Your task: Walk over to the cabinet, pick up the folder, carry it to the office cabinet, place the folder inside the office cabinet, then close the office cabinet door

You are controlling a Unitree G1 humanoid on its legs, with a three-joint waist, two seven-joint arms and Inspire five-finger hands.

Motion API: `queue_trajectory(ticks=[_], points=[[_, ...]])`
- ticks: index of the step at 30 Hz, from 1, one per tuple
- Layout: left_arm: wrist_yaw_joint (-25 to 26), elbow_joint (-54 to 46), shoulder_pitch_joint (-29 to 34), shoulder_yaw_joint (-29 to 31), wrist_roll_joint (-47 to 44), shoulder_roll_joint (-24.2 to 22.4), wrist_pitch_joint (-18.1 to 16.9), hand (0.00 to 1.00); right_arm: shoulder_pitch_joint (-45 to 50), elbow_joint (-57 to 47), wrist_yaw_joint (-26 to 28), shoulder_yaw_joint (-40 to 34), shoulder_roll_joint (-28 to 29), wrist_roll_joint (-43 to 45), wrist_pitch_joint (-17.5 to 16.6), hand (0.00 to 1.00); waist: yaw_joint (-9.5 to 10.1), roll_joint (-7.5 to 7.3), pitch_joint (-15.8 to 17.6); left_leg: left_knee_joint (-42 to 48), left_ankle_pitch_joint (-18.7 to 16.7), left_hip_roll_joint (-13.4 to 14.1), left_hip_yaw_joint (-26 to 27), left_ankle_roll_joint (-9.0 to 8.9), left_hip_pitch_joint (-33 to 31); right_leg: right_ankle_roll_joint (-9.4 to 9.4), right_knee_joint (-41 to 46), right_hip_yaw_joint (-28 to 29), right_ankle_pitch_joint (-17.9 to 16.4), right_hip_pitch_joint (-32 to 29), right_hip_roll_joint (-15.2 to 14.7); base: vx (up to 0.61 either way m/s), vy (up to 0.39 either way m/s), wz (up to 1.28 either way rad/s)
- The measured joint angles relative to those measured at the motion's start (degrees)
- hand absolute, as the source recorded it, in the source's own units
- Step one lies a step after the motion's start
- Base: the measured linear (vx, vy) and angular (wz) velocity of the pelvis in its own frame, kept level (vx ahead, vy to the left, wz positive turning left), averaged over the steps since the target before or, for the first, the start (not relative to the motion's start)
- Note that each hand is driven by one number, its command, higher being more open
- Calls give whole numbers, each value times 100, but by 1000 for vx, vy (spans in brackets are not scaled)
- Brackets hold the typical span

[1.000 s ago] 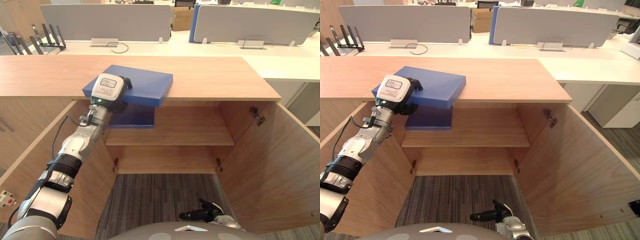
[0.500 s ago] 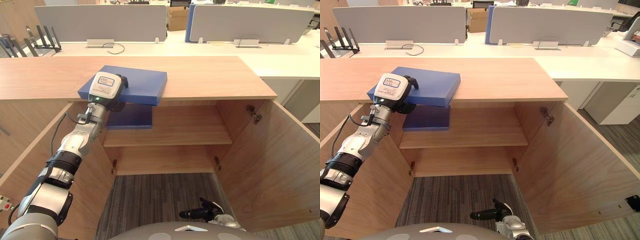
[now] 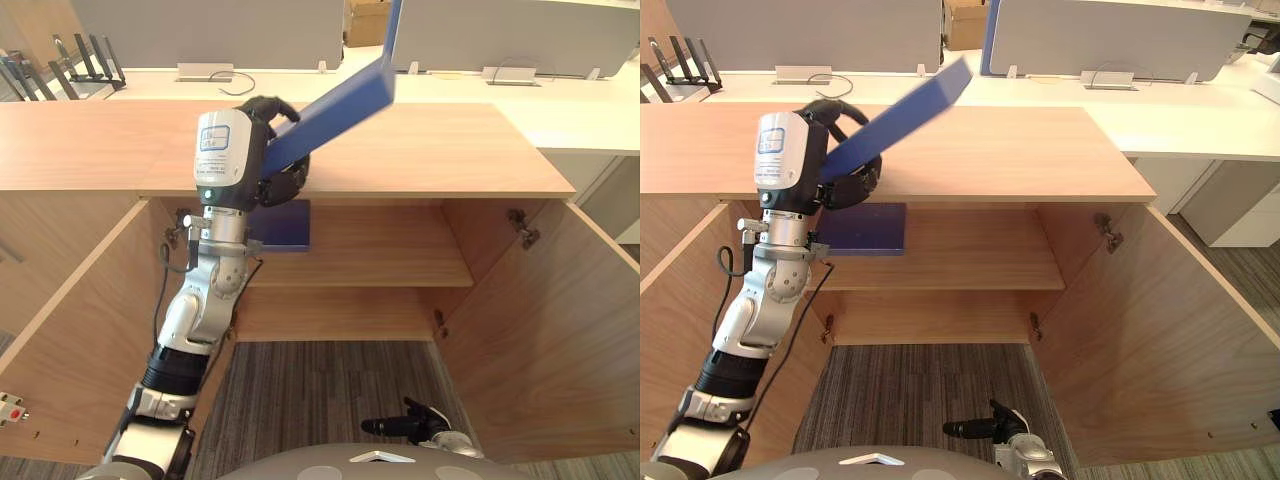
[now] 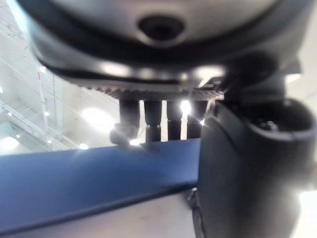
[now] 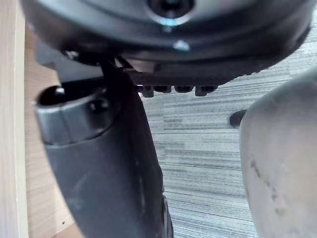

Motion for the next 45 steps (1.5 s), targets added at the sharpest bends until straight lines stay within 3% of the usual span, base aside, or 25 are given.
queue_trajectory(ticks=[11, 28, 40, 45], points=[[-98, -666, 509, 220, -1042, -342, -208, 0, 11, 78, 18, -227, 8, -6, 33, 100, 98, 26, 7, 114, -46, 18, -67, -37, -12, -15, 98, -19, -53, 16, 26, -7, -10, 1], [-371, -791, 556, 379, -1477, -474, -206, 0, 18, 80, 47, -295, 18, -2, 86, 100, 128, 27, 6, 204, -45, 15, -133, -36, -108, -21, 153, -73, -59, -43, 29, -2, -6, 2], [-1294, -796, 753, 379, -5411, -611, -333, 0, 28, 79, 67, -394, 13, 18, 99, 100, 129, 29, 4, 205, -46, 16, -123, -36, -121, -21, 153, -68, -58, -58, 28, 0, 0, 0], [-1319, -796, 771, 379, -5761, -631, -336, 0, 29, 78, 68, -392, 10, 18, 103, 100, 129, 30, 3, 215, -46, 15, -127, -36, -133, -21, 158, -71, -58, -57, 27, 0, 0, 0]])
